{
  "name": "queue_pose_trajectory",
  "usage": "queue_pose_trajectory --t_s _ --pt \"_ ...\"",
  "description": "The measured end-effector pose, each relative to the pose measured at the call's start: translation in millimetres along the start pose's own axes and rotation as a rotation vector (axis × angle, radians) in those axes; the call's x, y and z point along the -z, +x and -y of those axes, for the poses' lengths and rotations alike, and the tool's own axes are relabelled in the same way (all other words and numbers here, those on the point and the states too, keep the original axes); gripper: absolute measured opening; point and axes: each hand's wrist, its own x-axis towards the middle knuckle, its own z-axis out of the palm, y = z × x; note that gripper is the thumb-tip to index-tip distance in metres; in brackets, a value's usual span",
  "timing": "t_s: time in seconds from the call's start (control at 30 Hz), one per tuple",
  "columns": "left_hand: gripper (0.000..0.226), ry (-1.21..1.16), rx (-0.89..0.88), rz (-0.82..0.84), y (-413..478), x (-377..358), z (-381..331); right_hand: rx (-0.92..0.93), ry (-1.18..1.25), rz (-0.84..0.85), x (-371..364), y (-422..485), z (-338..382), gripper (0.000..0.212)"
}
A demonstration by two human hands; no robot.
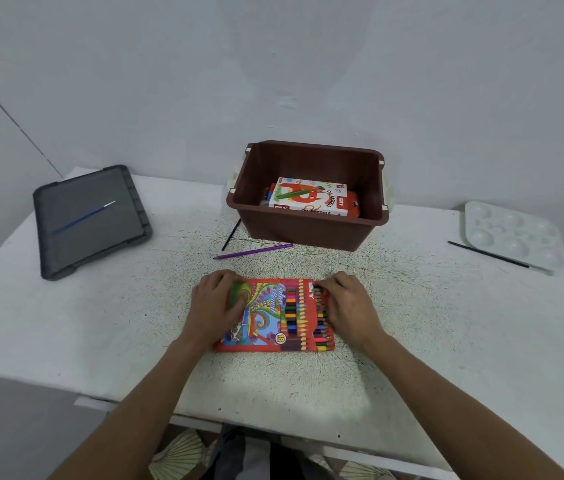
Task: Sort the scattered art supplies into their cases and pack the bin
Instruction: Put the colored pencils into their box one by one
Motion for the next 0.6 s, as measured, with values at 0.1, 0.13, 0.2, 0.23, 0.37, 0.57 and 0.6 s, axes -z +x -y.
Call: queue_pose_trajectory --t_s 0.1,0.13,0.2,0.23,0.37,0.57,0.6 --pt "0.04 -0.002 -0.025 -0.018 2.7 0.9 0.7 -0.002 0.084 0.011 2.9 0.6 -2.1 0.03" --pt "0.04 0.007 -0.039 -0.022 4.5 1.0 1.6 -0.002 0.095 0.021 3.6 1.3 -2.9 0.03" --pt "0.039 0.033 -0.07 -0.035 9.6 2.4 3.5 -0.005 0.109 0.036 4.2 2.7 -4.7 0.03" --pt "0.037 0.044 -0.085 -0.052 13.2 3.4 4.3 -0.007 0.114 0.043 4.5 3.0 -5.4 0.03" --pt "0.021 0.106 -0.088 -0.104 31.8 9.2 1.0 -0.014 0.103 0.071 5.5 3.1 -6.5 0.034" --pt "0.027 0.292 -0.051 -0.001 57.2 15.0 -8.4 -0.035 0.113 0.084 7.1 2.3 -5.5 0.04" --pt "0.029 0.325 -0.057 0.013 60.2 15.4 -10.0 -0.038 0.119 0.088 7.3 2.1 -5.1 0.04"
